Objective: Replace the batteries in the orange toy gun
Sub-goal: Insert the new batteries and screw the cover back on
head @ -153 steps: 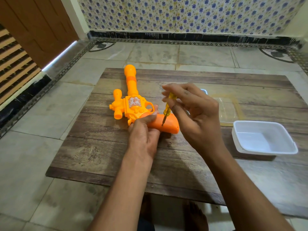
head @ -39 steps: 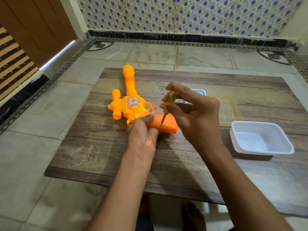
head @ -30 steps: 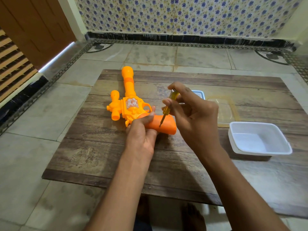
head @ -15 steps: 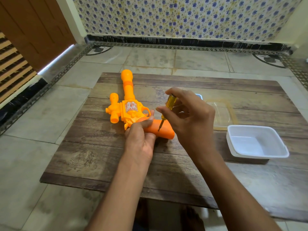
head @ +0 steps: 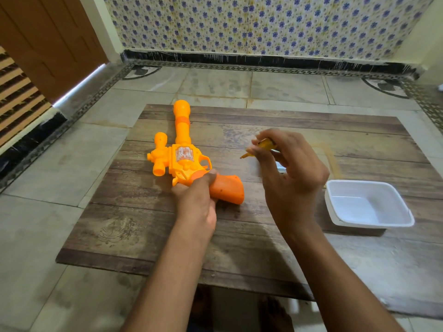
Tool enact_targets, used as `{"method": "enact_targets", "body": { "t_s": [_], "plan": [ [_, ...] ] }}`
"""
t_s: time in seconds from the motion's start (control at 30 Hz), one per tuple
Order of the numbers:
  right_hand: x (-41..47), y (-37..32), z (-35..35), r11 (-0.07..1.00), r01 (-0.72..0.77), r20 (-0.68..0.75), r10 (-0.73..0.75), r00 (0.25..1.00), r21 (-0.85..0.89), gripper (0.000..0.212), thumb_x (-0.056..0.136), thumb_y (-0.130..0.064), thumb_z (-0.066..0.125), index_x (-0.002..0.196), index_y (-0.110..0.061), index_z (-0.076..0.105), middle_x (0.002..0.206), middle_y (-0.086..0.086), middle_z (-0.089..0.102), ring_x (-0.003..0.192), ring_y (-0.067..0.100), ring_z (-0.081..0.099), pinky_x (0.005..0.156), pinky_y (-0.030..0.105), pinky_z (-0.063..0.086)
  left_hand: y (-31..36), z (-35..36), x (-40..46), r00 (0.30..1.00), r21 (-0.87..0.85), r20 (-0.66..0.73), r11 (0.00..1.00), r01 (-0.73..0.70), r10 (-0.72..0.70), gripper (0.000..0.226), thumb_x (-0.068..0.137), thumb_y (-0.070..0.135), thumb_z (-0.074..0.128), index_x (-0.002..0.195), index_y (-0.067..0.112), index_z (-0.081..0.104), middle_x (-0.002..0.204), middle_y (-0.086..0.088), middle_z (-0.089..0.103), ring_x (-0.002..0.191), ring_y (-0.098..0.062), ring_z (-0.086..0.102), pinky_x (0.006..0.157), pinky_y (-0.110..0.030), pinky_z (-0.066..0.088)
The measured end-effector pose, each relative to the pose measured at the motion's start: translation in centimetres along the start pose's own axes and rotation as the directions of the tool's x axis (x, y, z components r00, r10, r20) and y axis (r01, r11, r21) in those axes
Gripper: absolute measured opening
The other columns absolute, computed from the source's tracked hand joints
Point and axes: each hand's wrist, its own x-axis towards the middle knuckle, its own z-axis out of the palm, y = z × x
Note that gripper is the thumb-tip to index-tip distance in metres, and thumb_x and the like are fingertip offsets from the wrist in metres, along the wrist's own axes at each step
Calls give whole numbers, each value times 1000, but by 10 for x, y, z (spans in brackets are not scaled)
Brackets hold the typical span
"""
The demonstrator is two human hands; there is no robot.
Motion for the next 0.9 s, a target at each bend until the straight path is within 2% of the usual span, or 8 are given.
{"method": "enact_targets", "body": {
  "t_s": [0.07,0.17,0.3,0.4,0.5,0.63,0.77,0.9],
  "plan": [
    [-4,6,4,999,37,49,-35,998,-40,8,91,-1,77,98,4,76,92,11,75,82,20,72,78,20,56,-1,-3,0,997,57,-3,996,-74,74,32,87,-11,70,95,18,59,98,-7,72,86,-18,69,96,-55,56],
    [-12,15,13,995,81,137,-72,988,-61,14,84,9,79,98,6,76,95,14,77,83,17,74,85,8,50,-4,-12,5,983,255,-5,950,-179,186,24,85,-1,76,97,18,67,96,-2,75,85,-17,71,95,-50,59],
    [-23,30,23,988,126,242,-102,965,-87,17,79,11,82,92,4,76,99,15,79,88,26,77,81,26,60,-4,-24,8,952,450,22,847,-281,304,20,82,15,84,96,13,70,85,2,73,79,-21,71,74,-32,55],
    [-30,36,26,956,179,320,-99,942,-233,11,83,5,76,86,-4,72,96,9,78,77,32,75,56,40,59,2,-34,10,962,517,24,820,-245,272,39,63,43,89,84,15,71,79,-2,75,76,-22,74,78,-46,63],
    [-32,33,31,872,188,353,-19,935,-451,24,71,1,83,75,-12,64,76,4,69,52,34,62,38,31,44,9,-41,10,974,542,25,816,-201,224,38,60,43,93,73,14,73,65,2,75,65,-14,75,75,-52,65],
    [-34,23,37,831,194,433,62,899,-522,29,63,-6,88,71,-12,60,70,6,62,46,34,58,41,25,34,14,-47,6,961,582,1,782,-225,276,39,67,39,94,60,10,67,49,3,67,53,-16,73,73,-50,65],
    [-35,22,37,854,127,463,143,875,-504,24,71,-8,84,75,-7,61,76,10,62,53,37,61,41,30,42,14,-53,7,944,647,10,717,-257,329,57,52,64,81,66,11,68,65,-4,72,71,-27,76,73,-52,64],
    [-34,23,36,863,53,480,227,847,-502,21,78,-9,78,77,-4,57,80,14,58,61,39,62,47,32,41,14,-56,4,944,697,65,662,-276,324,61,49,67,78,69,10,66,68,-6,71,71,-28,76,74,-53,64]
  ]
}}
